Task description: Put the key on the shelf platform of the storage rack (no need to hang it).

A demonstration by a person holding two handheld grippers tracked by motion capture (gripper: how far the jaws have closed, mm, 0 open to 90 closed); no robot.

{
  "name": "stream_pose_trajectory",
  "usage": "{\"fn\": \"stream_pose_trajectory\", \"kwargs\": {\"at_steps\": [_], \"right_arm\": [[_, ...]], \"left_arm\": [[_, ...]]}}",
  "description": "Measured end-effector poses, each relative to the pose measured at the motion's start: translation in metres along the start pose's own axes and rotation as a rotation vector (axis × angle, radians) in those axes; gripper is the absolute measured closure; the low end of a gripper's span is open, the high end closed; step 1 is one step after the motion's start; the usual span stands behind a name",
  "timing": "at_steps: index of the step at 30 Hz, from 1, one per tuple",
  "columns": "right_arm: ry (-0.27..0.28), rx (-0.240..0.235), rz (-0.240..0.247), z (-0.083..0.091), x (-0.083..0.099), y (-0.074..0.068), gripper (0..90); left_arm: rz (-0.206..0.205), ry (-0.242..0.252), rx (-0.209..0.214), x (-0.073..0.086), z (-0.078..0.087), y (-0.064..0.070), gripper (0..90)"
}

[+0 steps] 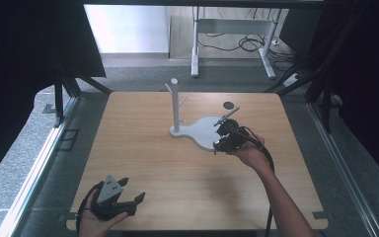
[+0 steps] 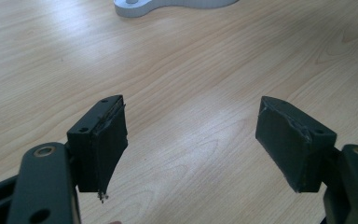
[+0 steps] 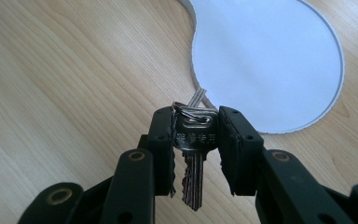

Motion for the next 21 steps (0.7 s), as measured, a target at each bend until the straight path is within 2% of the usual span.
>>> {"fn": "stream_pose_trajectory", "kwargs": {"at_steps": [21], "right_arm": [[-0.015, -0.005, -0.047, -0.022, -0.018, 0.020, 67.4]], "left_arm": [[0.004, -0.003, 0.000, 0.001, 0.000, -0.002, 25.0]]}}
Point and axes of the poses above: each handheld gripper's, and its own axes: z roughly backward along the jaws, x roughly out of its underside, y roughly to its right, the point moved 4 cm from there along -z, roughly forward along the jaws, and after that the axes turned 13 degrees about z, right-handed, at the moved point
